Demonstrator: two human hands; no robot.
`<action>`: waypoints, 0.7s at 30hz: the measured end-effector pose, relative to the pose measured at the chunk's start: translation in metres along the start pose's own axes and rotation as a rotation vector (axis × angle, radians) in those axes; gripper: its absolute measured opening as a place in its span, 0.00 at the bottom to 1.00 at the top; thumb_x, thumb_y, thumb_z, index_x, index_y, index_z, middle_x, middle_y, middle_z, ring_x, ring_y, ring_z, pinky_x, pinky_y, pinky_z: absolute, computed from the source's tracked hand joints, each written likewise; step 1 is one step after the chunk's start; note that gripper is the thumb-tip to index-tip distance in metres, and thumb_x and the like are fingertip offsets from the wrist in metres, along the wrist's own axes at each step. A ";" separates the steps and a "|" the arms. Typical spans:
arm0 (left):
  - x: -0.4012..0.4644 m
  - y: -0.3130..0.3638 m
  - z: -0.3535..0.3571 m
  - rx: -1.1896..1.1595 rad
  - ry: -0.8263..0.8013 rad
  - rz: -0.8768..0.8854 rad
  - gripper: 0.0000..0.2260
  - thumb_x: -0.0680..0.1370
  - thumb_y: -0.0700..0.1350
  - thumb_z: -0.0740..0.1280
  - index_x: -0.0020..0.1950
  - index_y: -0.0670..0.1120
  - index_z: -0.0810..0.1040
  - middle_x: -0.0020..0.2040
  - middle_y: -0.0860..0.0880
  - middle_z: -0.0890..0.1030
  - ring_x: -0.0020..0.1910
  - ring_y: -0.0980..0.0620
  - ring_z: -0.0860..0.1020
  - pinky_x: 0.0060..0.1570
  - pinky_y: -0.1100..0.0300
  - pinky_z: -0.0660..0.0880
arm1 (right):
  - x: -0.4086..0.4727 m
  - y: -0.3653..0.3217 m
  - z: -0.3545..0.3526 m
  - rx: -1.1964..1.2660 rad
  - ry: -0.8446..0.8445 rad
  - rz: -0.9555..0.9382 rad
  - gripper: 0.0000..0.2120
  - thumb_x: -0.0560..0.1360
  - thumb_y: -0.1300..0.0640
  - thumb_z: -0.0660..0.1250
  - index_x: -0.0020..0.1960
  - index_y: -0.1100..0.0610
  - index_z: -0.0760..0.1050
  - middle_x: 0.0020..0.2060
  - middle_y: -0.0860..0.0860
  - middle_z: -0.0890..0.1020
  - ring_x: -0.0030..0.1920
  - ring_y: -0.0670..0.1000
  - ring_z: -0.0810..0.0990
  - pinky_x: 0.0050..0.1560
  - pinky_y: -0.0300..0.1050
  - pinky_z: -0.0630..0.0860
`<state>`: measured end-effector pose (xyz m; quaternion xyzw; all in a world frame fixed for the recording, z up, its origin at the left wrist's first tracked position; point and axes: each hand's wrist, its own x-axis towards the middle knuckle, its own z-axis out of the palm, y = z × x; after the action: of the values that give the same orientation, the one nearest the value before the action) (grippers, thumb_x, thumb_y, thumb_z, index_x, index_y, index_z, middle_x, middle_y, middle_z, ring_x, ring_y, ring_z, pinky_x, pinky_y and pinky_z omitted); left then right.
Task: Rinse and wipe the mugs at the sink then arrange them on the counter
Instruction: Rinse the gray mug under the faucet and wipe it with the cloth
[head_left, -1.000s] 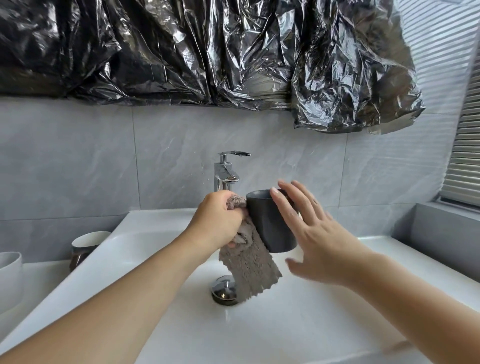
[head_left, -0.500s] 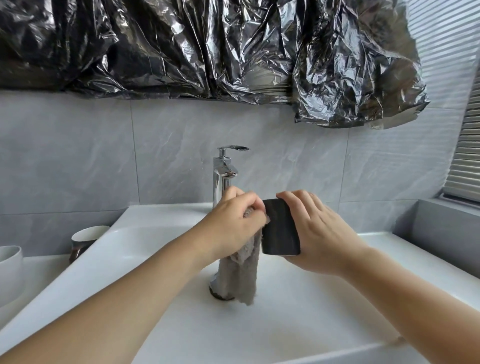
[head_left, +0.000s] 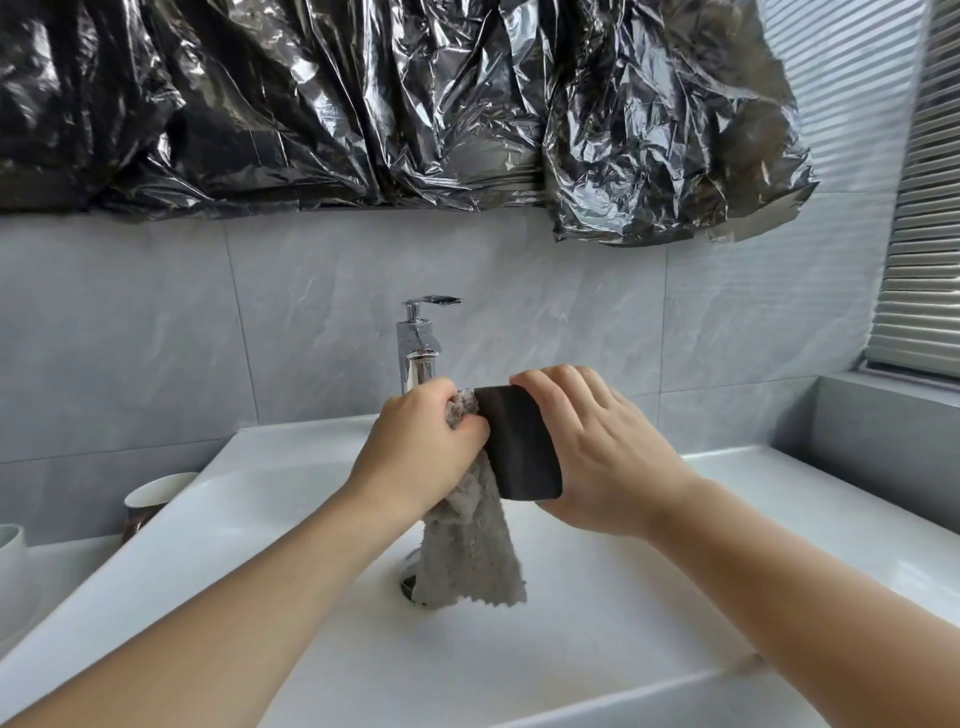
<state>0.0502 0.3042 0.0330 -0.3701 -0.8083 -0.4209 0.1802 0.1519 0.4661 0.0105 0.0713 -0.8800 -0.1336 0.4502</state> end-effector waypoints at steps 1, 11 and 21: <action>-0.001 0.004 0.003 0.002 0.030 -0.007 0.13 0.74 0.45 0.65 0.37 0.43 0.63 0.31 0.47 0.68 0.32 0.46 0.63 0.31 0.54 0.59 | 0.000 0.001 0.000 0.002 0.011 0.016 0.37 0.63 0.54 0.74 0.69 0.62 0.67 0.54 0.56 0.76 0.52 0.58 0.74 0.58 0.44 0.69; -0.008 0.011 0.017 -0.829 -0.160 -0.522 0.13 0.75 0.37 0.68 0.57 0.46 0.73 0.42 0.43 0.81 0.37 0.44 0.78 0.29 0.60 0.69 | 0.000 0.001 0.000 -0.063 0.050 0.084 0.33 0.65 0.52 0.73 0.67 0.64 0.71 0.52 0.57 0.76 0.48 0.58 0.72 0.55 0.45 0.67; -0.019 0.012 0.004 0.123 0.225 0.287 0.07 0.77 0.41 0.68 0.54 0.45 0.74 0.48 0.49 0.77 0.45 0.45 0.76 0.39 0.55 0.71 | -0.002 0.002 0.003 0.011 0.014 0.203 0.38 0.62 0.50 0.73 0.68 0.60 0.65 0.52 0.55 0.73 0.49 0.60 0.73 0.48 0.53 0.78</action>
<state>0.0722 0.3033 0.0262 -0.4208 -0.7461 -0.3792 0.3498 0.1501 0.4695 0.0081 -0.0150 -0.8803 -0.0817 0.4671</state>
